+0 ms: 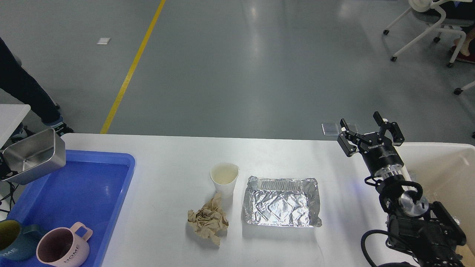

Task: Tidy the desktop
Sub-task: 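Lift the steel tray with the left gripper over the blue tray, then lower the steel tray into the blue tray and open the left gripper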

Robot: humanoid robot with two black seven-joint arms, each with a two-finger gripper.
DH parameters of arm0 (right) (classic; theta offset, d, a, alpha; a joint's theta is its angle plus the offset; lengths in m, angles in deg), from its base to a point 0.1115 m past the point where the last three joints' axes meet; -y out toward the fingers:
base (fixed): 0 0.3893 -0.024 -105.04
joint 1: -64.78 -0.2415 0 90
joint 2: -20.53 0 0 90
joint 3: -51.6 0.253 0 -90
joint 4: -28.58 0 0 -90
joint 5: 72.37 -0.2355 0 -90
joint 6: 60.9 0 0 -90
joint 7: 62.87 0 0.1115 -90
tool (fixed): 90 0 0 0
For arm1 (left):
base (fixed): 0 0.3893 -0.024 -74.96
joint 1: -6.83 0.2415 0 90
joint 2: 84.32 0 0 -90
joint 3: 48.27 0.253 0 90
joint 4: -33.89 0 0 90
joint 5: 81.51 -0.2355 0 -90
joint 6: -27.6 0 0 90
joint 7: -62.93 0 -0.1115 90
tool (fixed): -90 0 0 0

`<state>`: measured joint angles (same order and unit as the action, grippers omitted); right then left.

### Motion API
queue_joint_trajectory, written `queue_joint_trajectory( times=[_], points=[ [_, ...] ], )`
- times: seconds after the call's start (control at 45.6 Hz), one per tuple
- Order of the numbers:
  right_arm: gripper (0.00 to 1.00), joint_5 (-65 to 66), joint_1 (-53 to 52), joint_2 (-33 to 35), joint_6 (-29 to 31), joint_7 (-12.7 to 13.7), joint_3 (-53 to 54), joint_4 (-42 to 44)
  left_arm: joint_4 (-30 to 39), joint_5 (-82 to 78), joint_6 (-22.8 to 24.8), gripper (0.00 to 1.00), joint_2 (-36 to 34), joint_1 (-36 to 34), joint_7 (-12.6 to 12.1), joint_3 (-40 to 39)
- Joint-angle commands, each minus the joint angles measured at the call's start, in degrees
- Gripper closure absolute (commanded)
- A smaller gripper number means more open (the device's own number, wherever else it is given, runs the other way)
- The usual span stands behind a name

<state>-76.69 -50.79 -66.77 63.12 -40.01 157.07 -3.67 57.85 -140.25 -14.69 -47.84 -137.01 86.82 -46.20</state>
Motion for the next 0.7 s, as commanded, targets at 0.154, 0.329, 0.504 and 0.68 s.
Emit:
queue_joint_trajectory(
  times=[0.154, 0.329, 0.504, 0.68],
  points=[
    [0.00, 0.01, -0.10, -0.85, 0.00, -0.01, -0.09, -0.09, -0.76, -0.32, -5.25, 0.99, 5.70, 0.06, -3.67, 1.88],
    [0.00, 0.01, 0.17, -0.85, 0.00, -0.01, 0.00, -0.35, -2.07, -0.24, -9.74, 0.99, 10.10, 0.05, -3.93, 6.45],
    [0.00, 0.01, 0.25, -0.50, 0.00, -0.01, 0.00, -0.35, -4.97, -0.32, -10.09, 0.99, 13.00, 0.23, -3.93, 7.16],
    [0.00, 0.01, 0.25, -0.94, 0.00, -0.01, 0.00, -0.35, -6.82, -0.32, -12.28, 0.98, 13.88, 1.46, -3.93, 9.00]
  ],
)
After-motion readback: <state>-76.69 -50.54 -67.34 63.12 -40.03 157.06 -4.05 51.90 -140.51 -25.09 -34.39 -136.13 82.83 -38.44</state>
